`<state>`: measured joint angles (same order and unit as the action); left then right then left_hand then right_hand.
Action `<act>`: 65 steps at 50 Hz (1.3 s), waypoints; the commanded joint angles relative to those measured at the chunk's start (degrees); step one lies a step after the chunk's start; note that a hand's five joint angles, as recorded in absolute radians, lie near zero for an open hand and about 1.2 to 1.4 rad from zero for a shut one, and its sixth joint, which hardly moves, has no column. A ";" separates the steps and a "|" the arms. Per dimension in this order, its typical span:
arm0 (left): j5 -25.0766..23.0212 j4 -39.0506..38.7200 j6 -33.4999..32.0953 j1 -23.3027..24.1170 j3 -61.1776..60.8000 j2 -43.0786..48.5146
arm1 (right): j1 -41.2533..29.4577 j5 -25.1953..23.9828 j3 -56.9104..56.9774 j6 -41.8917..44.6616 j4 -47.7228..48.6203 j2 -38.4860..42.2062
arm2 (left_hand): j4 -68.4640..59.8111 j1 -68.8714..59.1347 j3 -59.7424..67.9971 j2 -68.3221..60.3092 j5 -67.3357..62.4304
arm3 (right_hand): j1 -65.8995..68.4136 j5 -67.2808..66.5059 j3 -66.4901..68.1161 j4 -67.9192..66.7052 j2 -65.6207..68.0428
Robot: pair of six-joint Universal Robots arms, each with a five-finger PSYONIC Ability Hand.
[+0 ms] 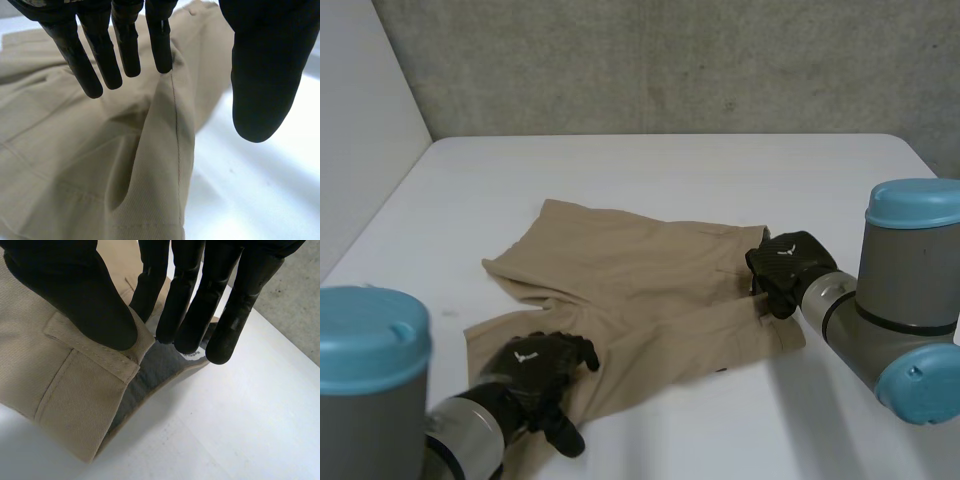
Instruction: Fold the shorts.
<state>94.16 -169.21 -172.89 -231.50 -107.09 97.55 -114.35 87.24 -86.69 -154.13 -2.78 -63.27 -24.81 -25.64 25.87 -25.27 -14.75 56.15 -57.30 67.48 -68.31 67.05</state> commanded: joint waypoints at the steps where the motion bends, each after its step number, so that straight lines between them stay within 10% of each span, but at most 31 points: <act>1: 6.11 -1.03 -0.87 2.10 0.48 6.16 | -0.08 -0.05 -0.50 -0.03 -0.03 -0.37 | -2.56 -1.73 1.50 -2.09 -2.62 | 23.85 -12.70 12.52 -11.69 12.95; 7: 13.50 -7.00 -5.34 2.10 0.74 7.30 | 0.00 -0.05 -0.59 -0.03 -0.20 -0.45 | -14.97 -14.14 13.90 -14.50 -15.03 | 23.85 -12.70 12.52 -11.69 12.95; 33: 13.50 -5.52 -15.28 -0.18 1.70 2.12 | 0.18 -0.67 -0.15 0.85 -0.47 -0.72 | -55.19 -54.36 54.13 -54.73 -55.25 | 23.85 -12.70 12.52 -11.69 12.95; 39: 11.22 -6.57 -25.91 -10.45 8.03 1.59 | 0.18 -0.84 0.03 4.63 -0.64 -2.12 | -55.19 -54.36 54.13 -54.73 -55.25 | 23.85 -12.70 12.52 -11.69 12.95; 49: 3.49 -19.22 -44.10 -15.65 30.41 21.78 | -0.87 0.39 5.38 2.88 5.31 0.15 | -55.19 -54.36 54.13 -54.73 -55.25 | 23.85 -12.70 12.52 -11.69 12.95; 65: -10.05 -24.15 -48.24 -17.15 67.96 51.33 | -1.93 10.67 27.08 20.50 22.12 24.30 | -55.19 -54.36 54.13 -54.73 -55.25 | 23.85 -12.70 12.52 -11.69 12.95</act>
<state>88.47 -193.45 -221.16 -248.71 -49.30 140.91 -116.12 95.76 -68.43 -145.66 16.95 -49.42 -68.37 -64.49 68.23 -68.54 -55.62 56.15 -57.31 67.48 -68.41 67.05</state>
